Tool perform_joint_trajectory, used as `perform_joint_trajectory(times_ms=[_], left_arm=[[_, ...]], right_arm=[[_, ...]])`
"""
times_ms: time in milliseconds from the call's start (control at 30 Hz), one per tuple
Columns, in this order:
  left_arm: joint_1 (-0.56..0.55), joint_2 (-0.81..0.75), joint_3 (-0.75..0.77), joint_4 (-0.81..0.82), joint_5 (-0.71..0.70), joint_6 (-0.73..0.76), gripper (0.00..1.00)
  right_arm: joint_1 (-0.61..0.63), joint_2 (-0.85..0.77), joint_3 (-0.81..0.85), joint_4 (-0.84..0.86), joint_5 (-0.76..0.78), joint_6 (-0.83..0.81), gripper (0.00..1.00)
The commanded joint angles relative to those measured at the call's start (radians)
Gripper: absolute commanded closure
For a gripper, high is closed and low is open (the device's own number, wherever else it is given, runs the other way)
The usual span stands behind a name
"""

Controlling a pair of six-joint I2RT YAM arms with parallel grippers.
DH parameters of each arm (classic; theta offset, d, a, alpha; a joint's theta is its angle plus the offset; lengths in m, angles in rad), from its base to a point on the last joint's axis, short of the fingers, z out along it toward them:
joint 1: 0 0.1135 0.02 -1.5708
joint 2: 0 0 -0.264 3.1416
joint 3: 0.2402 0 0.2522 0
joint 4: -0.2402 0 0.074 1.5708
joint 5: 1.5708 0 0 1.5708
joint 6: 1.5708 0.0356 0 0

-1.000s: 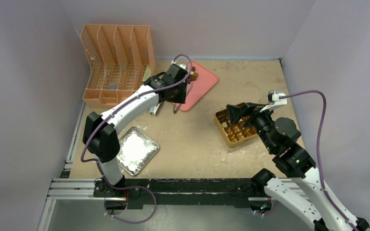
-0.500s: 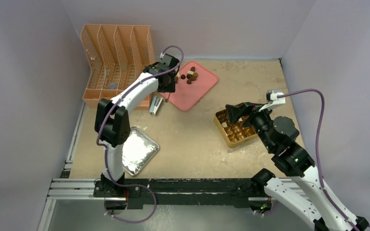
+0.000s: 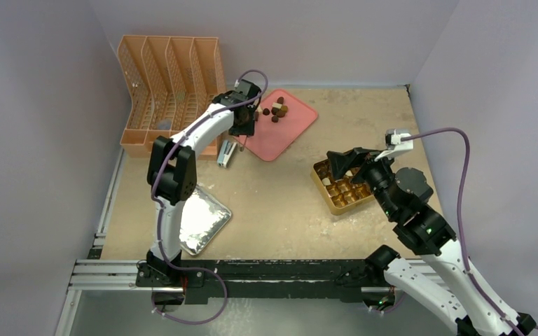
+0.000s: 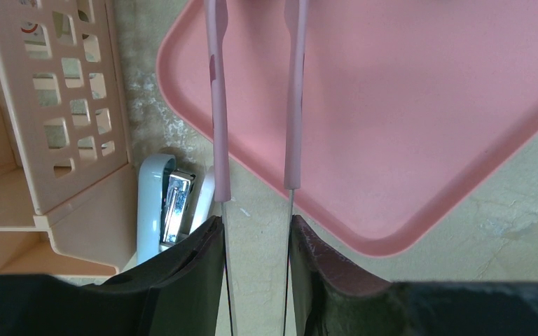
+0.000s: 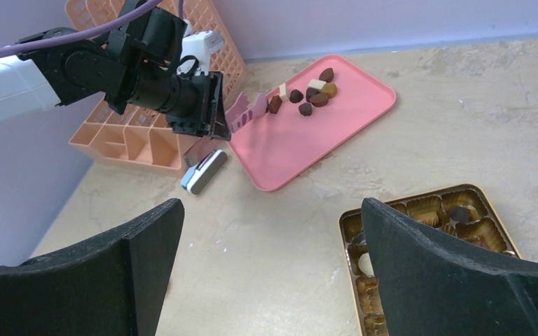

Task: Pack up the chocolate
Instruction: Pick up the fake chocolate from the plate.

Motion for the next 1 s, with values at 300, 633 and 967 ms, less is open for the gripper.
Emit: perform_joint_trajectory(times_ms=[300, 633, 967], left_arm=[[0.022, 0.031, 0.075, 0.047, 0.066, 0.013, 0.64], [0.026, 0.065, 0.105, 0.049, 0.067, 0.005, 0.64], [0.029, 0.046, 0.1, 0.043, 0.085, 0.004, 0.72]], right_arm=[[-0.002, 0.019, -0.003, 0.079, -0.015, -0.008, 0.01], [-0.002, 0.016, -0.002, 0.077, -0.009, -0.008, 0.01], [-0.001, 0.013, -0.006, 0.075, -0.008, -0.008, 0.01]])
